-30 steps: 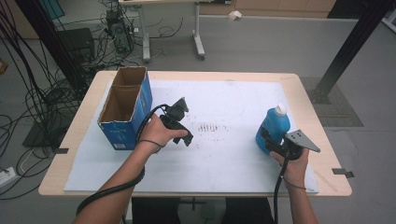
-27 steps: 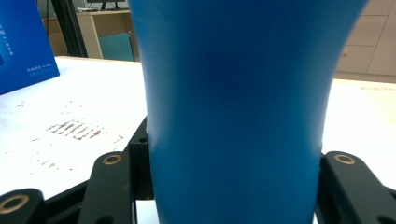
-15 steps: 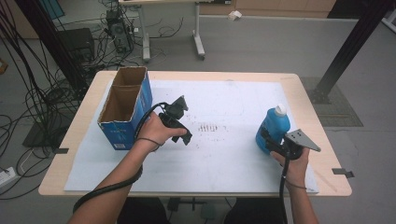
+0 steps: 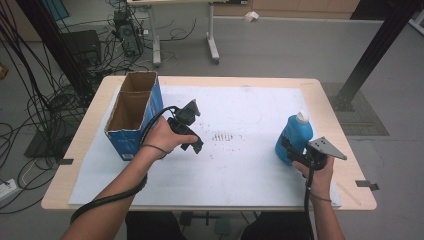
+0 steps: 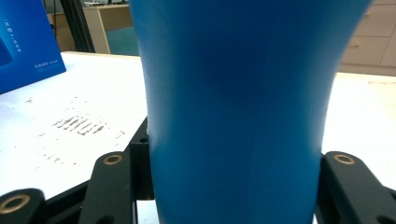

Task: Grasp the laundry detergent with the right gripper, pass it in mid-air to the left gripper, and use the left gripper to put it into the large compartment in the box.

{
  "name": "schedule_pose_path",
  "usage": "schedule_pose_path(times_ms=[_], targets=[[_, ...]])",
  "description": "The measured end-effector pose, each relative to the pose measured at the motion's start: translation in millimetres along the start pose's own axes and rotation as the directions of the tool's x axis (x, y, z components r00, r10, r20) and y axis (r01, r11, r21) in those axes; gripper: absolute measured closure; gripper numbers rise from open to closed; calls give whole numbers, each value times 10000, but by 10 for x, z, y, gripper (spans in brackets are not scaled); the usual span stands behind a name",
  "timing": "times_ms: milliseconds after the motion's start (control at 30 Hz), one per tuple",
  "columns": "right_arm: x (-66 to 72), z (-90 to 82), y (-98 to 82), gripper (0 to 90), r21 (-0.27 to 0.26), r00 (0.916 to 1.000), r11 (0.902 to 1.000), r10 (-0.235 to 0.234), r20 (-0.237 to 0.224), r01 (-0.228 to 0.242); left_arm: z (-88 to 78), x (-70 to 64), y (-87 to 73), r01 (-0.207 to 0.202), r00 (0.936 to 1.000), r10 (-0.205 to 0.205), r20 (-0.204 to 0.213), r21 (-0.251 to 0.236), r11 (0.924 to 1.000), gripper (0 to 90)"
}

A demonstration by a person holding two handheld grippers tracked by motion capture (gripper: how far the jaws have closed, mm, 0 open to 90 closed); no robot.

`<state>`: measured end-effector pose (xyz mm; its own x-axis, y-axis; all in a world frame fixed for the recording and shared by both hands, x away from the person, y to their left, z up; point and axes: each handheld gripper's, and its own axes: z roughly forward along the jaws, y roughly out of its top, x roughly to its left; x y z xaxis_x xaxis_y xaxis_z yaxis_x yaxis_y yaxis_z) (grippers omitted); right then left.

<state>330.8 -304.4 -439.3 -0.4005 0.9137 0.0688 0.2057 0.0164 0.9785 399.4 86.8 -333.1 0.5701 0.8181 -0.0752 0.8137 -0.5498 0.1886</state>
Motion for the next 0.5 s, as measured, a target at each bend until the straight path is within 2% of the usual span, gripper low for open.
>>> schedule_pose_path(times_ms=[233,500], targets=[[-66,-24,55,443,96,9997,9999,61,-242,-59,-56,30,-2,-268,9996,268,-47,97,9996,90],[-136,-57,142,443,181,9971,9998,-71,-764,85,-173,27,-10,-1031,9946,1032,-39,272,9943,87]])
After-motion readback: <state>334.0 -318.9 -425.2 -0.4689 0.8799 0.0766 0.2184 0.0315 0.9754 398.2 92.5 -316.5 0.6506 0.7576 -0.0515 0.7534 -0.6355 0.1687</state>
